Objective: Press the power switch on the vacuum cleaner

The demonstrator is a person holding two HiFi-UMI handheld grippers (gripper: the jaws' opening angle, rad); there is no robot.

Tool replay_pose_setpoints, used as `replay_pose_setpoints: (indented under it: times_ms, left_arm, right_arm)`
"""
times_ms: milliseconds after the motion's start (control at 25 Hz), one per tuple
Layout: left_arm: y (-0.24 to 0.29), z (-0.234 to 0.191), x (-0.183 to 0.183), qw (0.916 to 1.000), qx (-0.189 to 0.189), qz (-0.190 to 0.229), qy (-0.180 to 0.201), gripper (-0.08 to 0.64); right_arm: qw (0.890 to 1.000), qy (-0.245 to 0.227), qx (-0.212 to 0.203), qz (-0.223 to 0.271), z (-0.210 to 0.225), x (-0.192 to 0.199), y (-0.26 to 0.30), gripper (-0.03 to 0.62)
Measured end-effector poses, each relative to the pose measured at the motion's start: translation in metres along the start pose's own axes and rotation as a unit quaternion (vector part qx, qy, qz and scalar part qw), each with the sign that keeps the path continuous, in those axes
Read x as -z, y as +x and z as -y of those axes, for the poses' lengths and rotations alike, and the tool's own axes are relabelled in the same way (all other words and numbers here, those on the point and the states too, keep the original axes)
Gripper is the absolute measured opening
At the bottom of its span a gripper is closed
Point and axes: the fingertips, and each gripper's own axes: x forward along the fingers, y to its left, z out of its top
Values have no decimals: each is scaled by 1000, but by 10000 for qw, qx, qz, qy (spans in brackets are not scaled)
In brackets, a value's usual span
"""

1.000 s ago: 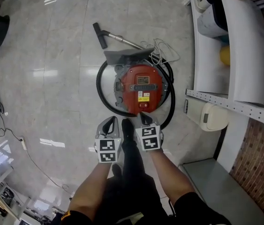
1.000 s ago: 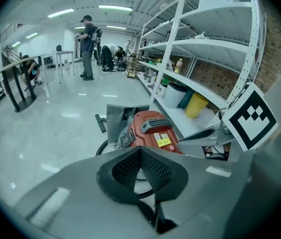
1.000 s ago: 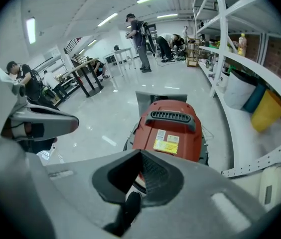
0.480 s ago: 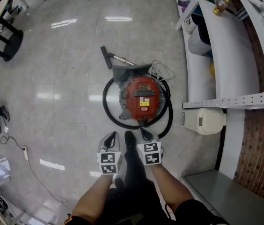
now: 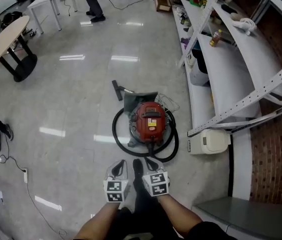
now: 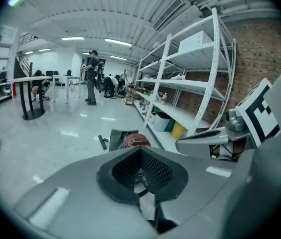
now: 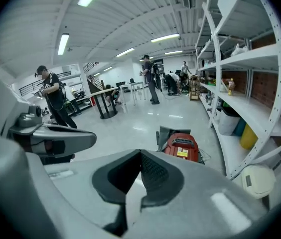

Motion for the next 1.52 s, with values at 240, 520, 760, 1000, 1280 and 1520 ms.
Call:
replay_pose_setpoints:
  times_ms: [240, 520, 760, 1000, 1280, 1520]
  left_arm:
    - [-96, 14, 16, 9996, 213, 186, -17, 14]
    - [-194, 47, 29, 9964, 742, 349, 205, 15]
    - [-246, 85, 36, 9921, 1181, 155, 394, 15]
    - [-275, 100, 22, 9916, 1178, 381, 389, 15]
    - [-293, 119, 9, 9921, 1004, 683, 328, 15]
    - [-304, 154, 4, 9905, 984, 945, 182, 15]
  right_arm:
    - [9997, -115, 110, 211, -43, 17, -72, -8]
    - [9983, -134, 57, 565, -95, 26, -158, -8]
    - [9980, -207, -31, 594, -124, 32, -215, -8]
    - [9959, -121, 83, 889, -122, 15, -256, -8]
    - [9911, -123, 77, 1323, -110, -5, -305, -8]
    - [9899, -181, 7, 1405, -92, 1, -341, -8]
